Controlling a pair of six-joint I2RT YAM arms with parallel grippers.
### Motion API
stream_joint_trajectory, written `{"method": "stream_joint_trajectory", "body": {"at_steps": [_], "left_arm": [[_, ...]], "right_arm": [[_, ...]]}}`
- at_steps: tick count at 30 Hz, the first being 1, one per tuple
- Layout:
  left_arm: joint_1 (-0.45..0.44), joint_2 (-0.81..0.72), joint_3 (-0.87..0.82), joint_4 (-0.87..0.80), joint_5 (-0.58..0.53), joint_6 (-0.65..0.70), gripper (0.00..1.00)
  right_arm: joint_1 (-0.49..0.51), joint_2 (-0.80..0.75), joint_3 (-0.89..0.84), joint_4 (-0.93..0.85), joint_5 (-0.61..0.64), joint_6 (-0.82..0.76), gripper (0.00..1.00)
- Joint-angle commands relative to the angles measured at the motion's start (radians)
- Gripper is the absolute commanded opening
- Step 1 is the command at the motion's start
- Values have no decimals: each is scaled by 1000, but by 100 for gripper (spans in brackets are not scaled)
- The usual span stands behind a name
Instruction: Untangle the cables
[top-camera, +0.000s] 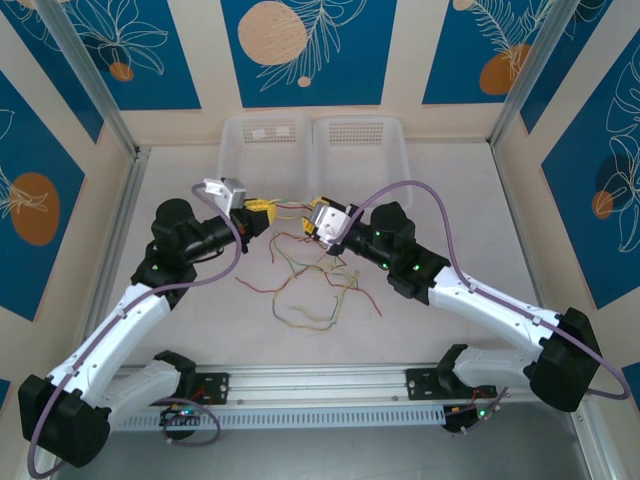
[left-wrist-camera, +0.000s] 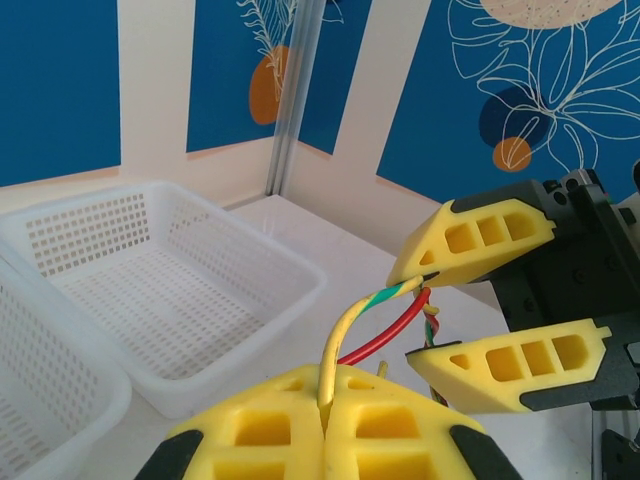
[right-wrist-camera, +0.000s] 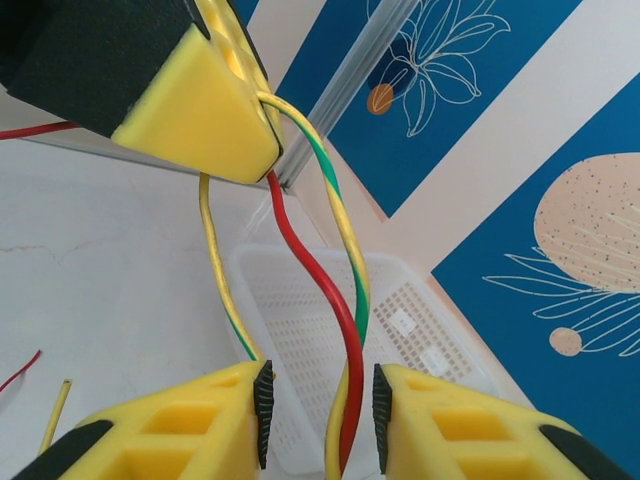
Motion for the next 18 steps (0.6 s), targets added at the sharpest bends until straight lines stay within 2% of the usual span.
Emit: {"method": "stream_joint_trajectory", "body": {"at_steps": [1, 4, 7, 11, 14, 18], "left_arm": [[-3, 0, 5, 37, 29, -12, 0], [-3, 2, 3, 37, 28, -12, 0], [-3, 3, 0, 40, 26, -13, 0], [-3, 3, -2, 50, 27, -16, 0], [-3, 4, 2, 50, 28, -19, 0], [-4, 0, 4, 42, 29, -15, 0]], "right_arm": [[11, 4, 42, 46, -1, -17, 35], [14, -3, 46, 55, -8, -13, 38], [16, -6, 52, 48, -14, -17, 36], [15, 12, 58, 39, -8, -24, 28], [17, 21, 59, 40, -2, -27, 17], [19, 29, 62, 40, 7, -33, 9]]}}
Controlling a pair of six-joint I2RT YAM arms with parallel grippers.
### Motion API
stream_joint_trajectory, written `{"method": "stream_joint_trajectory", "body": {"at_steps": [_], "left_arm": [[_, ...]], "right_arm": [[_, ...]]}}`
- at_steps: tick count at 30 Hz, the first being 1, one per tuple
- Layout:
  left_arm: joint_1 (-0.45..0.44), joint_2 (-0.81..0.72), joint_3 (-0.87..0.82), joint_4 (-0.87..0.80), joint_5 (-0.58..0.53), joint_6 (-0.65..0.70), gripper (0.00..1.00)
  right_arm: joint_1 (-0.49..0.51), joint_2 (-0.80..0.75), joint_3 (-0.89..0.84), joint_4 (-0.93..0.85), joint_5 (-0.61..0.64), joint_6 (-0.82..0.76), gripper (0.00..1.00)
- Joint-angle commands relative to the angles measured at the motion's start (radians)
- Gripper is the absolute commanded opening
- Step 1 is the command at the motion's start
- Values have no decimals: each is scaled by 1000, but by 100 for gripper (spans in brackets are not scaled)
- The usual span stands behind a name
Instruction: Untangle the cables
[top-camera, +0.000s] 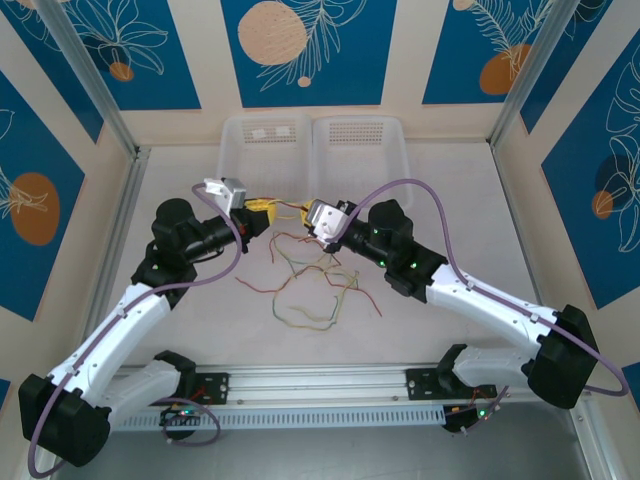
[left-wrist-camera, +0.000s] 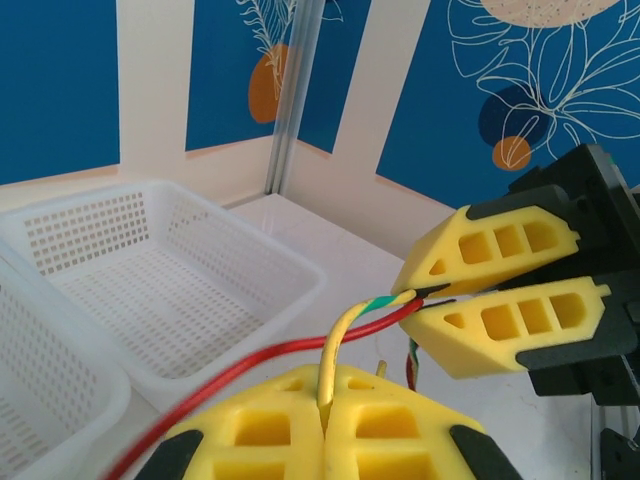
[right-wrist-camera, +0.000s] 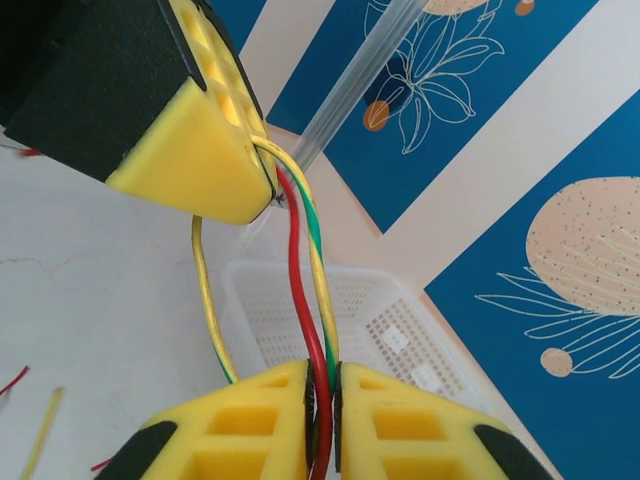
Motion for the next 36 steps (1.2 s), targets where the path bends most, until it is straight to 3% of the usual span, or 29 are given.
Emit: {"method": "stream_joint_trajectory", "body": {"at_steps": [1, 8, 13, 19, 30, 36], "left_arm": [[-3, -6, 3, 43, 27, -14, 0], [-3, -11, -2, 40, 6, -17, 0], [2, -29, -6, -1, -148, -20, 0], [29, -31, -10, 0, -189, -57, 0], [84, -64, -49, -8, -287, -101, 0], [105, -78, -67, -33, -347, -111, 0]], "right_arm": [[8, 9, 39, 27, 8, -13, 8], [8, 4, 31, 29, 9, -17, 0], [6, -20, 11, 13, -2, -8, 0], [-20, -71, -45, 10, -6, 39, 0], [-203, -230, -153, 54, -75, 274, 0], [-334, -278, -171, 74, -15, 460, 0]]}}
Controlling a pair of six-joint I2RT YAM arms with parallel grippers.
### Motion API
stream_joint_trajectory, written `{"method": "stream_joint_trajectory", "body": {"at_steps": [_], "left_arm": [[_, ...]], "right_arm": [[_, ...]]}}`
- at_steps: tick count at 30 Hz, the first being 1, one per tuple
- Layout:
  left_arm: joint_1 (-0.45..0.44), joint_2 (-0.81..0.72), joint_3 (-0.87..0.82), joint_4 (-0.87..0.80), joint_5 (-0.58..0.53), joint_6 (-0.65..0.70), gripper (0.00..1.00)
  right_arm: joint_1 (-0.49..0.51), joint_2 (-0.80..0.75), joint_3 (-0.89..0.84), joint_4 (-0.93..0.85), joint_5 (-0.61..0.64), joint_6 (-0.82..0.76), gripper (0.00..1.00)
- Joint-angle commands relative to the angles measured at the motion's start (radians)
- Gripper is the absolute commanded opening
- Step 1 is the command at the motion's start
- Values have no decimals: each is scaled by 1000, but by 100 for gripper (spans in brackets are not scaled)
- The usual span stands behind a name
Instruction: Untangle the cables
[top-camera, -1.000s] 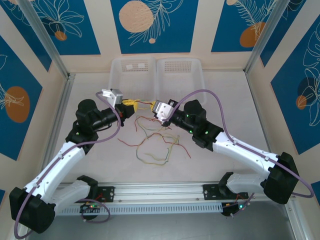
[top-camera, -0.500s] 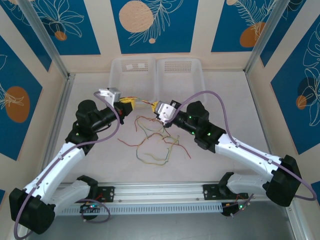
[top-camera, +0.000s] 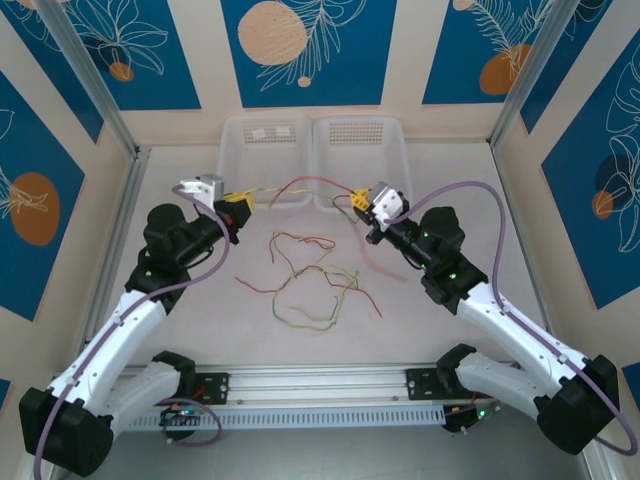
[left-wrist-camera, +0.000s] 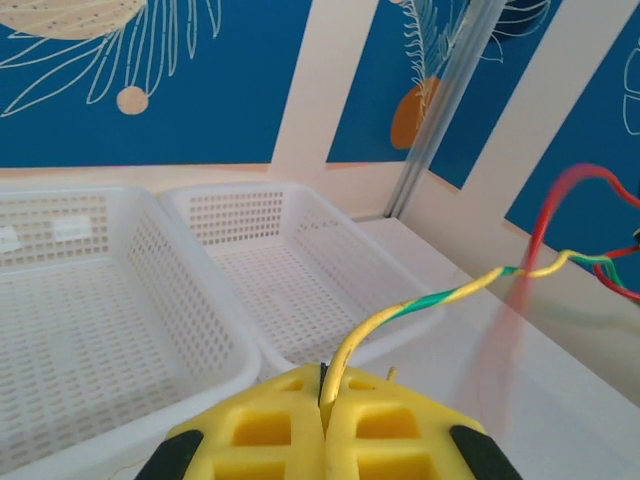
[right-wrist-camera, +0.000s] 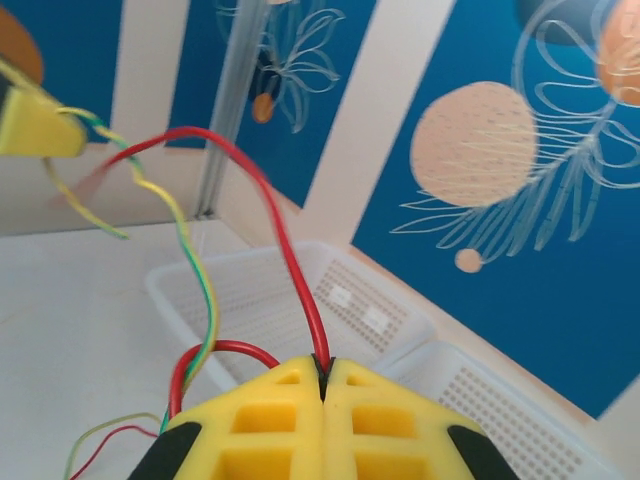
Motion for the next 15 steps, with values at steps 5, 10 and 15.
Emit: {"method": "stream_joint_trajectory", "body": {"at_steps": [5, 10, 15], "left_arm": [[38, -46, -50, -19, -188, -29, 0], [53, -71, -78, -31, -271, -38, 0], [81, -94, -84, -61, -325, -39, 0]], "right_arm": [[-155, -41, 7, 3, 138, 303, 0], [-262, -58, 18, -52, 165, 433, 0], [-346, -79, 33, -119, 233, 514, 0]]}}
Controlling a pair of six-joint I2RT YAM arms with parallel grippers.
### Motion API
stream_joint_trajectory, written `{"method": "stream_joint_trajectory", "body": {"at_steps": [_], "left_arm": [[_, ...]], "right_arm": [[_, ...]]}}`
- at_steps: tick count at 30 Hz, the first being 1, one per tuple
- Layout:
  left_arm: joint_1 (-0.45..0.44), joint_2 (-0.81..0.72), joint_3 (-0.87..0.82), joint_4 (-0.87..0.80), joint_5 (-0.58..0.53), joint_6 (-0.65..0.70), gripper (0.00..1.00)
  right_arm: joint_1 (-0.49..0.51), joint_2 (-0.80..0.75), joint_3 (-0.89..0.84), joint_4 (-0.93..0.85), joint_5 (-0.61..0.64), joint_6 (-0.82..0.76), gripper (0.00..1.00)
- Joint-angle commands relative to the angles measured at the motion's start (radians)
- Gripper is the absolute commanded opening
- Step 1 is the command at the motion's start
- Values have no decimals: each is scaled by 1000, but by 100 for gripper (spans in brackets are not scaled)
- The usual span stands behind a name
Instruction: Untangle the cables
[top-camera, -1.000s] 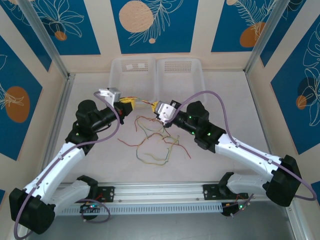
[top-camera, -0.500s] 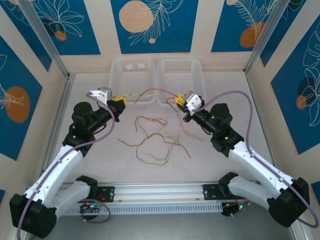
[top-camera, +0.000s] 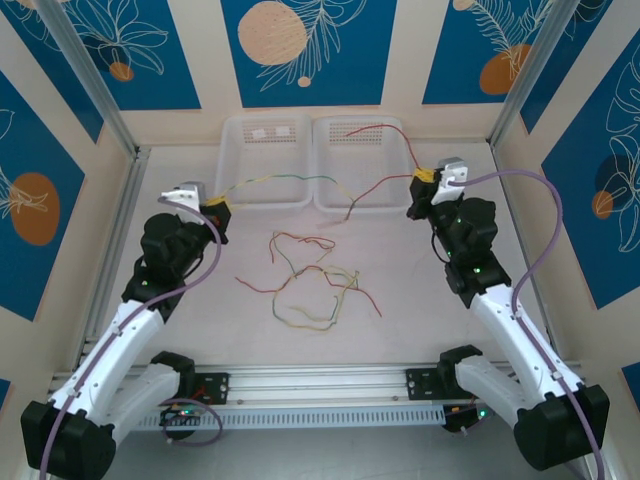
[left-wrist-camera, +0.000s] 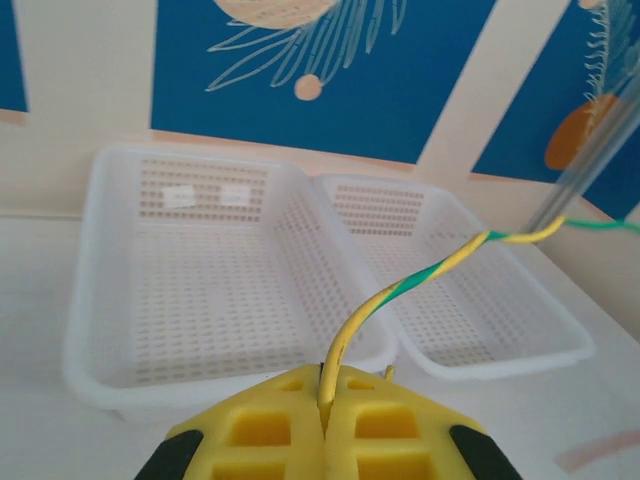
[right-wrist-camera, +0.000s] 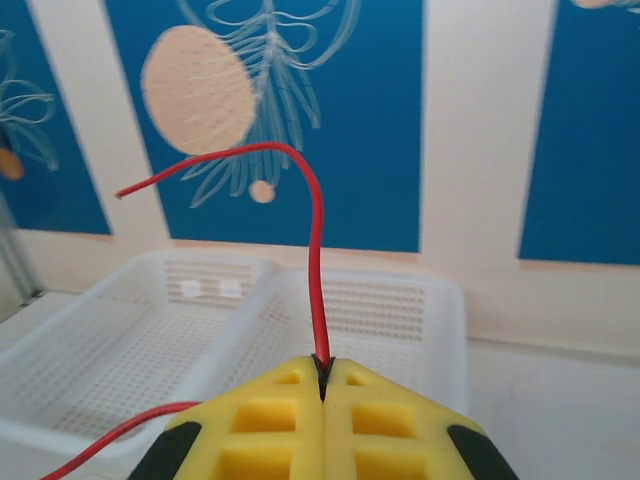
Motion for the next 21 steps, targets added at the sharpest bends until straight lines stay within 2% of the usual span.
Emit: {"method": "stream_joint_trajectory", "body": {"at_steps": [1, 6, 9, 14, 21], "left_arm": [[33, -37, -7, -14, -81, -16, 0], [82, -89, -17, -72, -243, -86, 0], [125, -108, -52, -1, -155, -121, 0], [129, -88, -2, 27, -25, -121, 0], [129, -32, 79, 6, -63, -74, 0]], "right_arm": [[-48, -40, 32, -43, 89, 108, 0], [-141, -92, 32, -82, 122, 154, 0], [-179, -110, 38, -96, 72, 171, 0], [-181, -112, 44, -86, -5, 172, 0], [-176, -130, 11, -23, -74, 177, 0]]}}
